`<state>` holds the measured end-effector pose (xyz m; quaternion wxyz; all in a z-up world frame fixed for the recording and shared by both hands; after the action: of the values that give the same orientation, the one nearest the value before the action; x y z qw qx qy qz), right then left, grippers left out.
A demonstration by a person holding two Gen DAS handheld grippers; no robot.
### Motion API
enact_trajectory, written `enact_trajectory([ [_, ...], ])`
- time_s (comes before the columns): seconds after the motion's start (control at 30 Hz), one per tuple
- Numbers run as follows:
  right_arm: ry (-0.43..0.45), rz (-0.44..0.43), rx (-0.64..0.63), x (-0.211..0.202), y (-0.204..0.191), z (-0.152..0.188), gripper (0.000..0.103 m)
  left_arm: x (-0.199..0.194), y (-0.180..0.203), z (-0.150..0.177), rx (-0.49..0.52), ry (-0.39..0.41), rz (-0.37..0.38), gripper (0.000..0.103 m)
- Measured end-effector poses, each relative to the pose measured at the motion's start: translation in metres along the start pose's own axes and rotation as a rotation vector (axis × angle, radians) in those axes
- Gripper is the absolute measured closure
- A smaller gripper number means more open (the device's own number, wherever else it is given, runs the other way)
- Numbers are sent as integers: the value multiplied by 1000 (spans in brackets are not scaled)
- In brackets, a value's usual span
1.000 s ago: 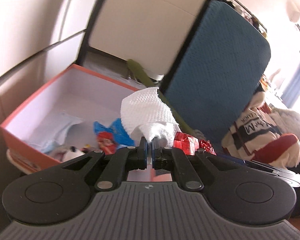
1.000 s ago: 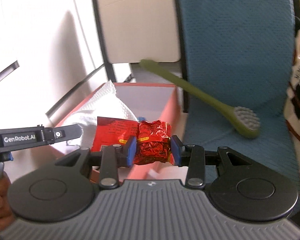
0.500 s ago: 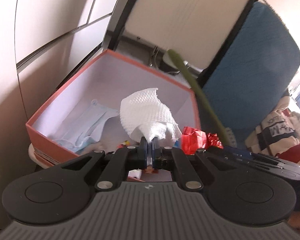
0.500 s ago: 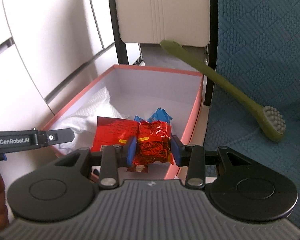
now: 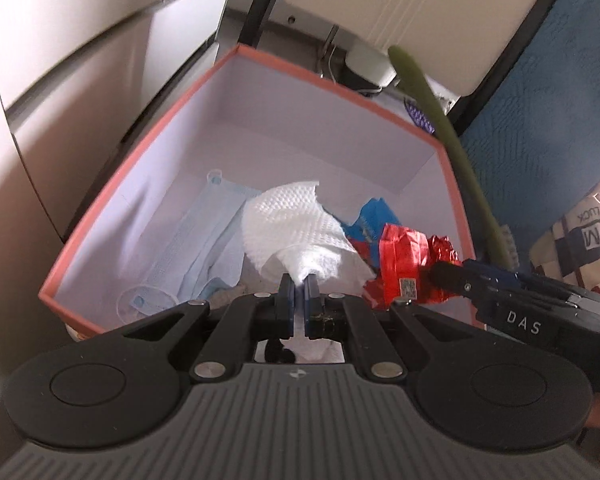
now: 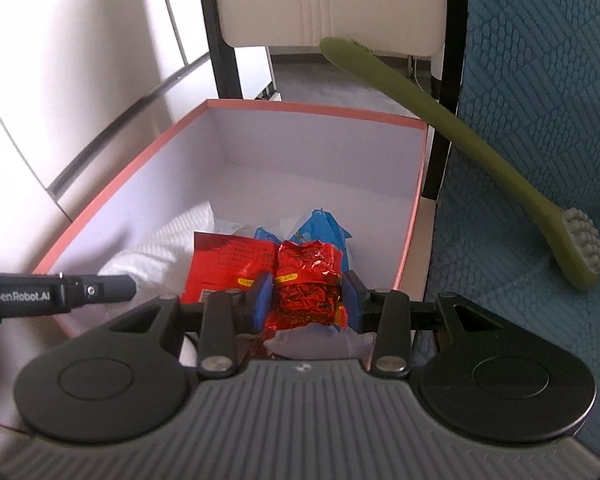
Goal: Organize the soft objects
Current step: 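Open the left tool releasing the tissue while the right tool releases the red wrappers into the box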
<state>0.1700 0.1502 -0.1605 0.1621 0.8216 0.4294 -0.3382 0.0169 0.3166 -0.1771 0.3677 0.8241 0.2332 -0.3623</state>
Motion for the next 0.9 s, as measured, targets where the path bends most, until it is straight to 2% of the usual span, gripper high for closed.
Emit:
enact_trajectory([
  [0.27,-15,19,7,5,4,-3,60,6,4,2,21,-17,-7,97],
  [0.33,-20,10,7,3,5,-4,62,5,6,2,33,-18,-21,92],
  [0.37,-20,5,9,1,6,-4,59,3,7,2,32,-18,-31,76],
  [0.4,-17,5,14,-2,7,-5,57,1,7,2,24,-12,-42,51],
  [0.43,-11,5,19,-5,8,-6,53,-4,9,2,17,5,-51,45],
  [0.63,43,11,23,-35,12,-14,51,-36,27,1,63,78,-45,39],
  [0.9,163,-7,16,-103,12,-24,50,-87,52,11,101,153,-25,39],
])
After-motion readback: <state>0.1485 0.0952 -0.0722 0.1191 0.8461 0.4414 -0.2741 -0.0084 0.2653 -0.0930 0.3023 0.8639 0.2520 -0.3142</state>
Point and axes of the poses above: each gripper's, at about its wrist camera, not at the fingertips, and x roughly the way its jaws point, y to its right, z to its underside, the point moved 3 cm from there along x, roughly the way its jaws point, and after that the axes turned 10 degrees about -x, right-handed, at the moved point
